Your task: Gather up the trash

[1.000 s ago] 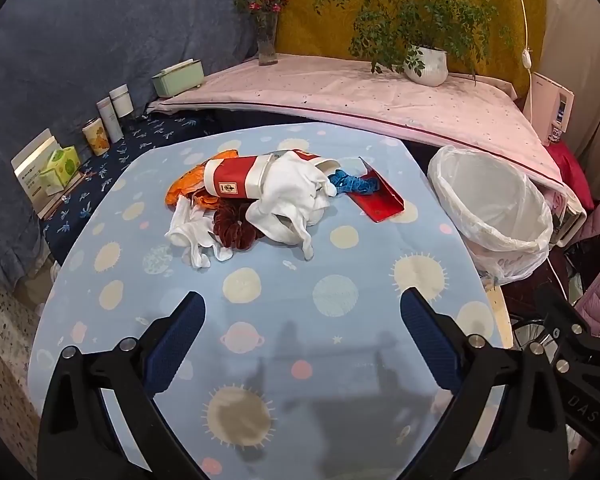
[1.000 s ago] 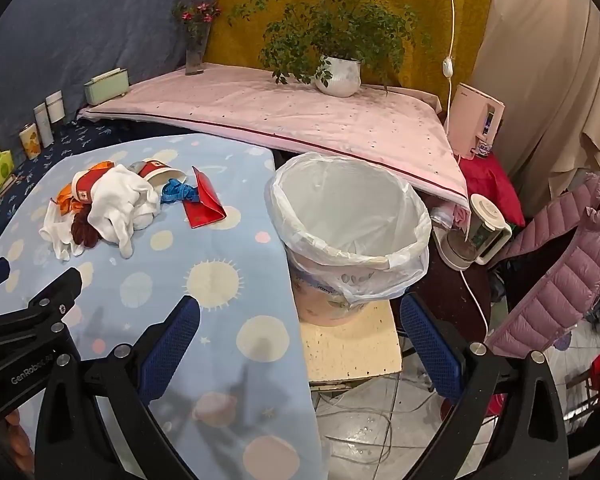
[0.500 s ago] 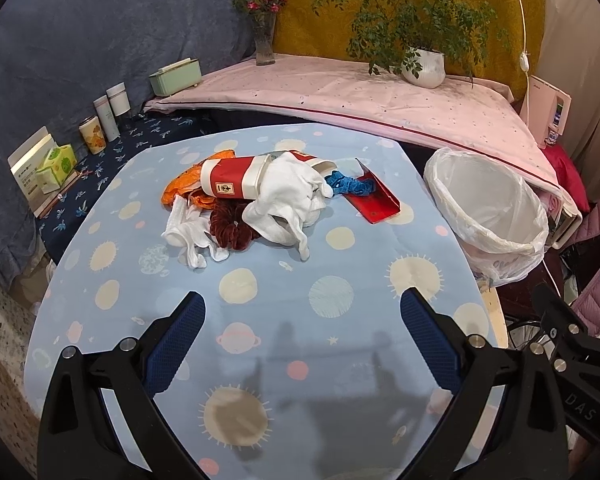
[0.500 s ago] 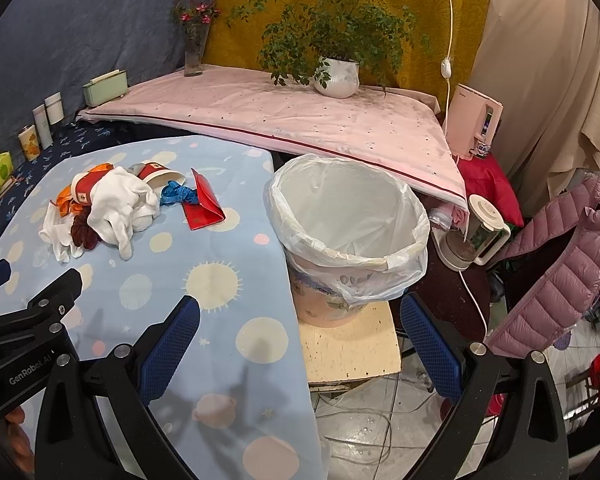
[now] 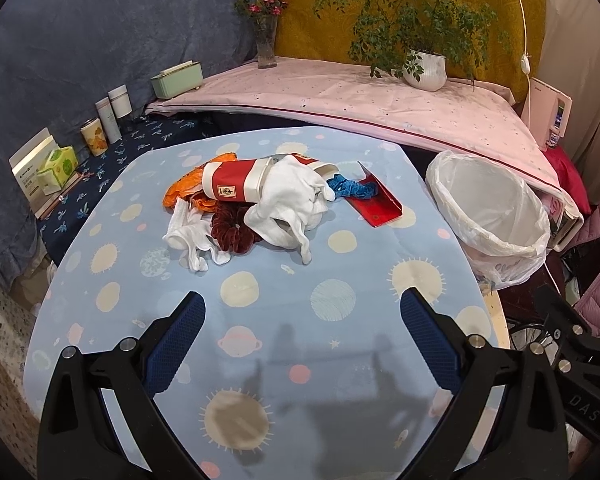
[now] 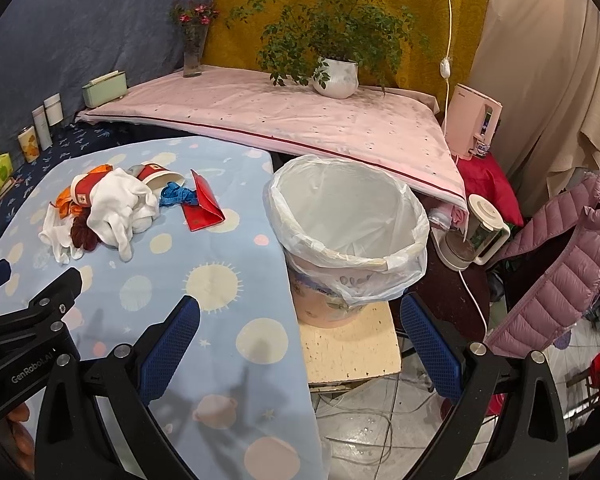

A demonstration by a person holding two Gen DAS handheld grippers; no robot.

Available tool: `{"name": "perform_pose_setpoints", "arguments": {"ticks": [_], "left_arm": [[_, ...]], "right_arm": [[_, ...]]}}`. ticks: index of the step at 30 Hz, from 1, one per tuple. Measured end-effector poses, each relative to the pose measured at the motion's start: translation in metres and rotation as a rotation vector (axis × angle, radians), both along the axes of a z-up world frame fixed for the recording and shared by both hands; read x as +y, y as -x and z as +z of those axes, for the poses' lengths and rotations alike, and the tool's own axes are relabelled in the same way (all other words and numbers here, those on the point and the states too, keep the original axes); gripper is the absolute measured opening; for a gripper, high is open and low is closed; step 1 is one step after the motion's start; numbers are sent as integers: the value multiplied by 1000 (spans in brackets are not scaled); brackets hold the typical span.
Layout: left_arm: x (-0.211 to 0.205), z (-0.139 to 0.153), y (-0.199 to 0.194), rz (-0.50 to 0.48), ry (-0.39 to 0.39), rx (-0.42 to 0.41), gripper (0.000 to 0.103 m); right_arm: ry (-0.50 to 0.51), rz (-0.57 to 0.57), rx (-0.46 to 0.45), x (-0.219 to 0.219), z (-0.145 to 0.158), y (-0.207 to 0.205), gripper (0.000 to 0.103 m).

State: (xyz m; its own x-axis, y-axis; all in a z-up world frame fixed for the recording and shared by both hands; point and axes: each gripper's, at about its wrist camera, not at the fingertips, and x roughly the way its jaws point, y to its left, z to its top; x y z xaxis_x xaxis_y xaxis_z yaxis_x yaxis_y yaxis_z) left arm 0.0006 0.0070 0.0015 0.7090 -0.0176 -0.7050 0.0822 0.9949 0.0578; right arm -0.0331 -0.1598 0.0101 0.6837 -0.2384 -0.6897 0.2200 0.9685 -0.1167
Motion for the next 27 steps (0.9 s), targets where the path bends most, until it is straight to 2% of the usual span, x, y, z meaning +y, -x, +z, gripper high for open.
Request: {"name": "perform_pose_setpoints", "arguments": {"ticks": [27], "left_arm": [[2, 3, -4, 11, -5, -9, 94]], "right_arm": [[0, -10, -5, -1, 1, -4, 96]]}}
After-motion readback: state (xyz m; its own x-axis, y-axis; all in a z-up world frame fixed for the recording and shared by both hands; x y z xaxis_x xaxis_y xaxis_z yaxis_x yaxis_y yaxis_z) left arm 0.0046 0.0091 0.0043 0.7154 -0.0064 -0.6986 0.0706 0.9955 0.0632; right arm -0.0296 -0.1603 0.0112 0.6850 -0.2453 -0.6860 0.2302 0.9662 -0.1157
